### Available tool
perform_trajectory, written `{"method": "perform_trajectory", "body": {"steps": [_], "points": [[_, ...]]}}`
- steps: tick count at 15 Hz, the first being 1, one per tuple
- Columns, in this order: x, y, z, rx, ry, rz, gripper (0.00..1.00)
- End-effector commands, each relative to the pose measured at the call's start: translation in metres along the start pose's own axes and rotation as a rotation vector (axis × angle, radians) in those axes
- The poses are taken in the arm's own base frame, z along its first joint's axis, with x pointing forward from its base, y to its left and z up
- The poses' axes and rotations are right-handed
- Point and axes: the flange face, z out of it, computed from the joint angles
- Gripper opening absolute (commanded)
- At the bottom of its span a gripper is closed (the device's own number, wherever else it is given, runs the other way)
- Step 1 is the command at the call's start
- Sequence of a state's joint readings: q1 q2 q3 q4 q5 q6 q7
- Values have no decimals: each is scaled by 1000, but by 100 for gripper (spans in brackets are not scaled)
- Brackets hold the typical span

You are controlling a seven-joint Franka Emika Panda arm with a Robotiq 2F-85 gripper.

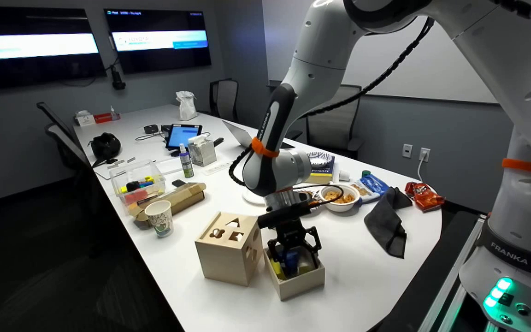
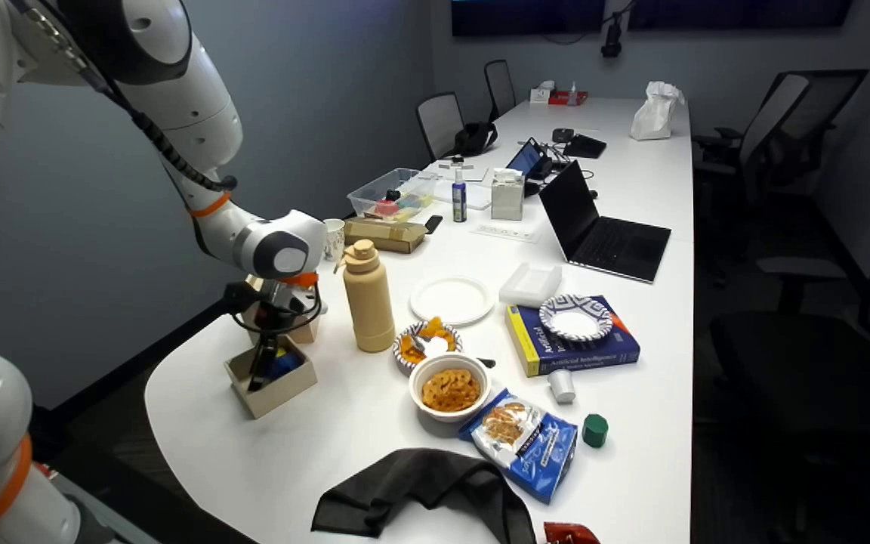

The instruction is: Put a yellow item in the cube

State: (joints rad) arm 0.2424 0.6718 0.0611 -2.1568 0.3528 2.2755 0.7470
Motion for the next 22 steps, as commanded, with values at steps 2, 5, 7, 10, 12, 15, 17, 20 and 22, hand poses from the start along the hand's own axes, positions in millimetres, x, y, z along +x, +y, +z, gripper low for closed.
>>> {"method": "perform_trajectory", "body": {"steps": [2, 5, 7, 10, 12, 15, 17, 20, 22], "points": [[4, -10, -1, -38, 5, 26, 100], [7, -17, 5, -39, 3, 24, 93], [9, -22, 8, -36, 1, 25, 84], [14, -25, 14, -46, -11, 30, 77], [14, -26, 13, -54, -17, 36, 86], [17, -28, 15, -70, -30, 46, 88], [19, -29, 16, -73, -33, 55, 63], [21, -33, 12, -64, -25, 61, 41], [22, -34, 13, -65, -26, 72, 28]]}}
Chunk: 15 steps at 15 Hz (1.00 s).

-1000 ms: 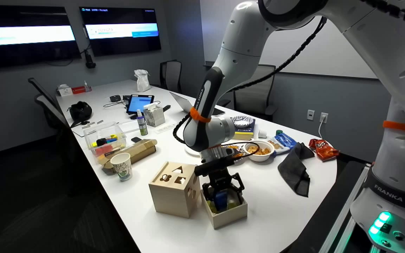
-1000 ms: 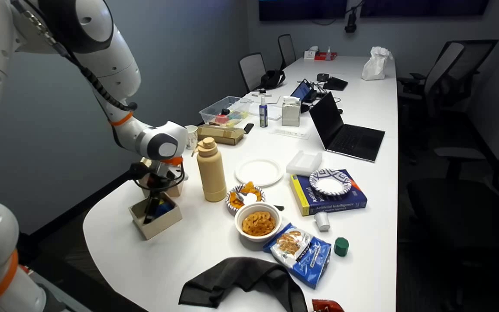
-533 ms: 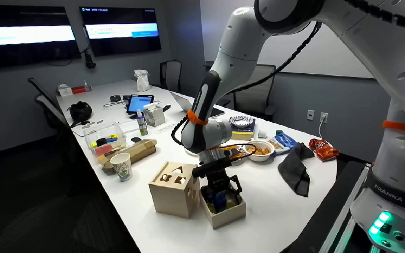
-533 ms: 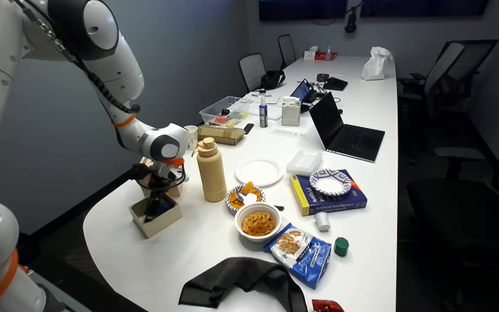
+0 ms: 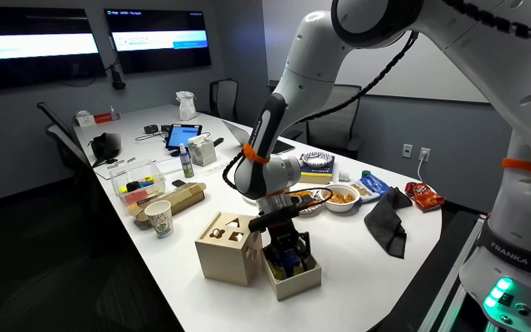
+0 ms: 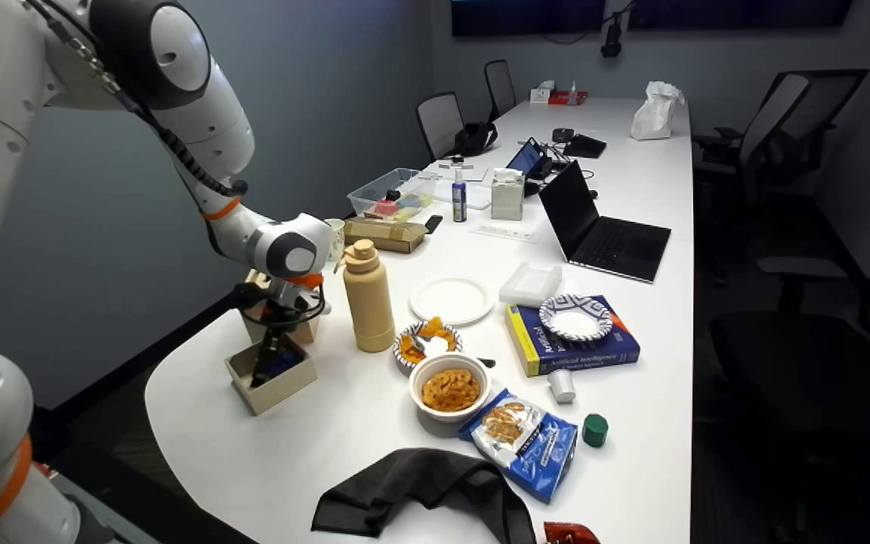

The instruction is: Put a yellow item in the cube

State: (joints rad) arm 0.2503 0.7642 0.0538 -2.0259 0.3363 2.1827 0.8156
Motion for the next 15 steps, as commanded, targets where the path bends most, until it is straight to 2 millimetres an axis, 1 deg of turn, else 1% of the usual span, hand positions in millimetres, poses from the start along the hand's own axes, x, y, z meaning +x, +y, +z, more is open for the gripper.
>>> {"method": "perform_trajectory", "body": {"steps": [1, 2, 3, 5, 7, 11, 15], "points": [[8, -11, 10, -19, 9, 25, 19], [9, -12, 9, -19, 6, 27, 14], [9, -11, 9, -18, 6, 29, 13], [10, -11, 6, -9, 8, 28, 13], [8, -6, 1, 11, 4, 25, 13], [-1, 12, -22, 71, 41, 12, 13], [-12, 30, -40, 118, 89, -7, 13]]}}
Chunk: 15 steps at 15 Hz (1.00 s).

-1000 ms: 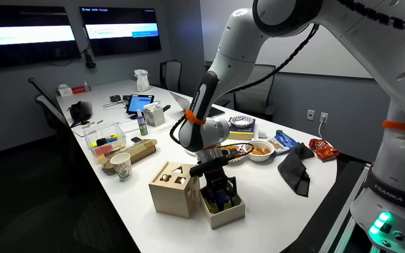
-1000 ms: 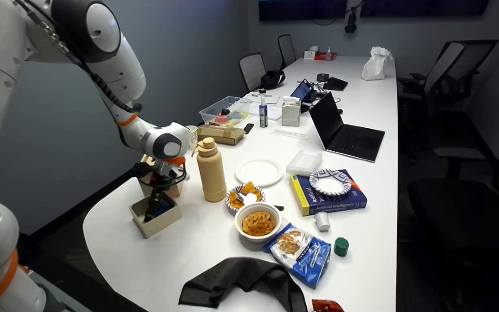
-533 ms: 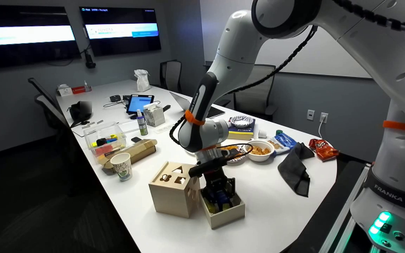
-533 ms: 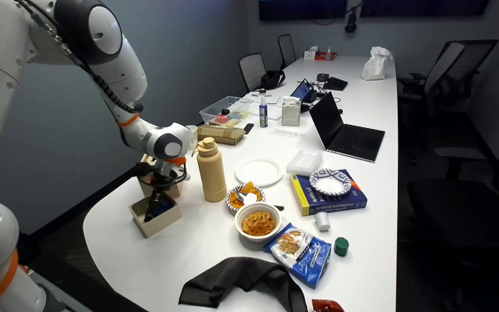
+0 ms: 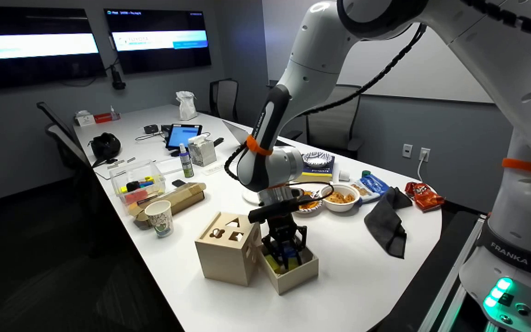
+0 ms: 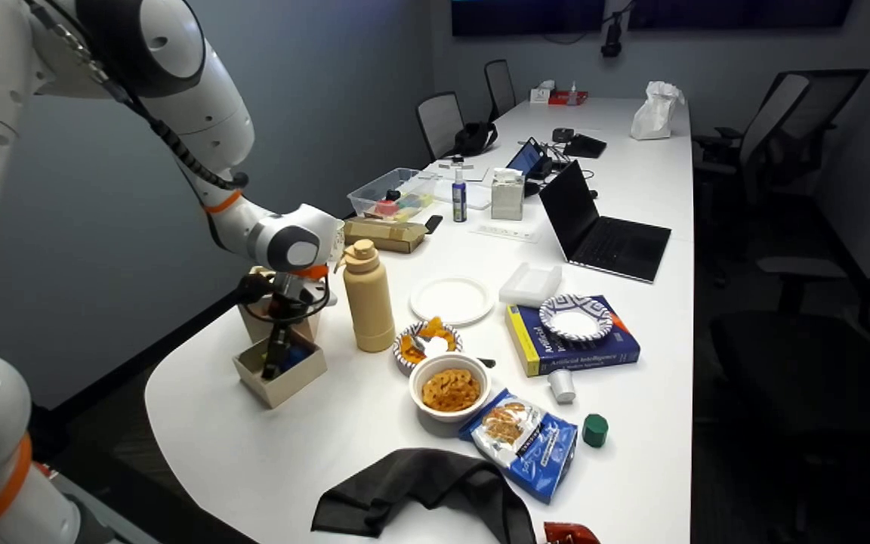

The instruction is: Put a yellow item in the cube

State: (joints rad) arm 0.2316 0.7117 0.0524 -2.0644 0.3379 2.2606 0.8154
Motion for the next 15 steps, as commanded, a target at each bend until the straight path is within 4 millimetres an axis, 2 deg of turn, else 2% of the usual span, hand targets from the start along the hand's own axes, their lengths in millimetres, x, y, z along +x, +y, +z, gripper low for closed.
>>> {"method": "perform_trajectory", "body": {"steps": [1, 4, 8, 15], "points": [[-19, 27, -26, 48, 37, -30, 13], [-33, 39, -42, 63, 50, -46, 13], [-54, 50, -77, 107, 93, -61, 13], [-85, 36, -156, 131, 131, -142, 13]]}}
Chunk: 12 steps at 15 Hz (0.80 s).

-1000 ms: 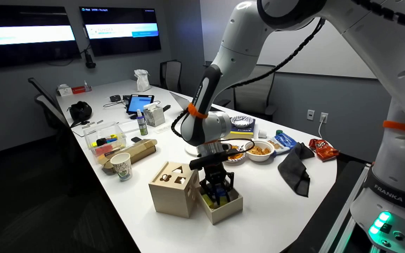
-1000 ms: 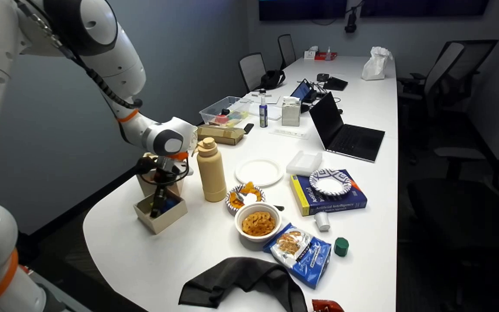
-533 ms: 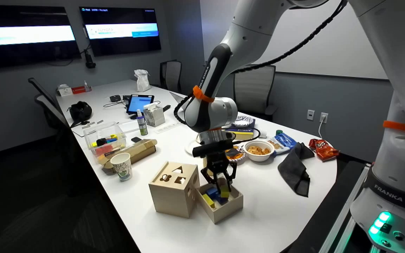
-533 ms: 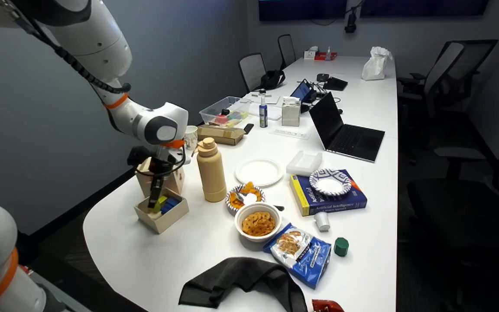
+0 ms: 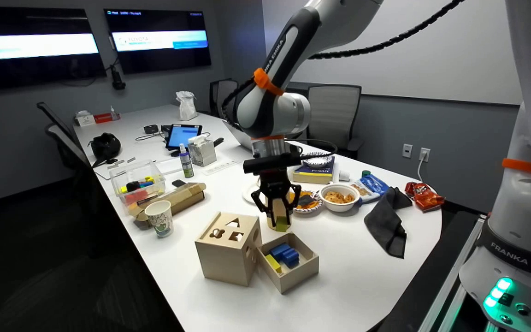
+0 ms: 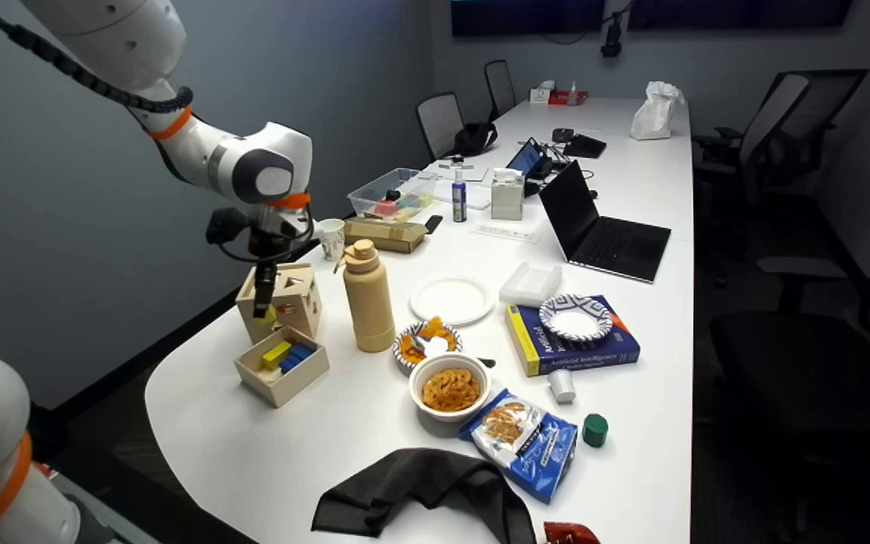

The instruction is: Put a yellow item in the cube

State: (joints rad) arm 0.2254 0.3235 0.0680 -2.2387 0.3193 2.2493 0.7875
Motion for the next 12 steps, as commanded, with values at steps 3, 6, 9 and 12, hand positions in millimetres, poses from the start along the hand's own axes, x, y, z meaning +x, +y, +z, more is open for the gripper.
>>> {"method": "perform_trajectory", "body": {"steps": [3, 6, 9, 12], "points": [[-15, -26, -51, -9, -29, -61, 13], [-20, -47, -58, 1, -57, -75, 13], [-29, -60, -55, 3, -78, -56, 13], [-31, -74, -38, 12, -110, -33, 13]]}}
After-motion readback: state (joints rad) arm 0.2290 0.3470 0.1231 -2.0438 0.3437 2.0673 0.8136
